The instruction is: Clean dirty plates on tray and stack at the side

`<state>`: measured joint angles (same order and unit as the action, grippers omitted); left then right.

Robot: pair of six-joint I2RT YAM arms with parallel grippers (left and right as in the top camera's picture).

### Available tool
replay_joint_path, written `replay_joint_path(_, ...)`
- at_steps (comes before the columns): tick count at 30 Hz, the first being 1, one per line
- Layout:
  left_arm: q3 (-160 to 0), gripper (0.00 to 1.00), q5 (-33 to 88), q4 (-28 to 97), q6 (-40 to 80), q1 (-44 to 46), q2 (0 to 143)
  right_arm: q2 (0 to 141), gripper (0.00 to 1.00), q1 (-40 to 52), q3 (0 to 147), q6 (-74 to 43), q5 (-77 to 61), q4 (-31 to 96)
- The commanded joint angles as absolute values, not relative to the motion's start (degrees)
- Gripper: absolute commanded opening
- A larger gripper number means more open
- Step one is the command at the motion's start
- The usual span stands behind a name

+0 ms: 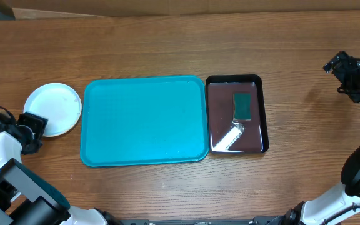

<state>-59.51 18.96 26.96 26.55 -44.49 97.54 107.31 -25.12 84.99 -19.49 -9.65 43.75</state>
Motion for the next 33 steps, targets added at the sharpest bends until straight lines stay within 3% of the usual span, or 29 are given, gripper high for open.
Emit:
replay_joint_path(1,-61.93,0.79,29.65,27.44,20.16,-41.54,97.78,106.83,1.0,-25.19,85.89,-19.75,-9.47,43.57)
replay_joint_path(11,-65.54,0.91,28.91,30.04,14.06,-24.38,97.69,106.83,1.0,-25.19,85.89,-19.73,-9.5,43.57)
replay_joint_path(15,-65.54,0.94,22.83,30.2,14.11,-16.23,97.71,106.83,1.0,-25.19,85.89,-19.73,-9.47,43.57)
replay_joint_path(16,-65.52,1.0,21.3,30.2,14.11,-14.46,97.71,106.83,1.0,-25.19,85.89,-19.73,-9.47,43.57)
replay_joint_path(24,-65.52,1.0,17.76,30.15,14.13,-3.2,97.73,106.83,1.0,-25.19,85.89,-19.73,-9.47,43.57)
replay_joint_path(33,-65.52,1.0,17.72,30.17,14.13,0.3,97.73,106.83,1.0,-25.19,85.89,-19.73,-9.47,43.57)
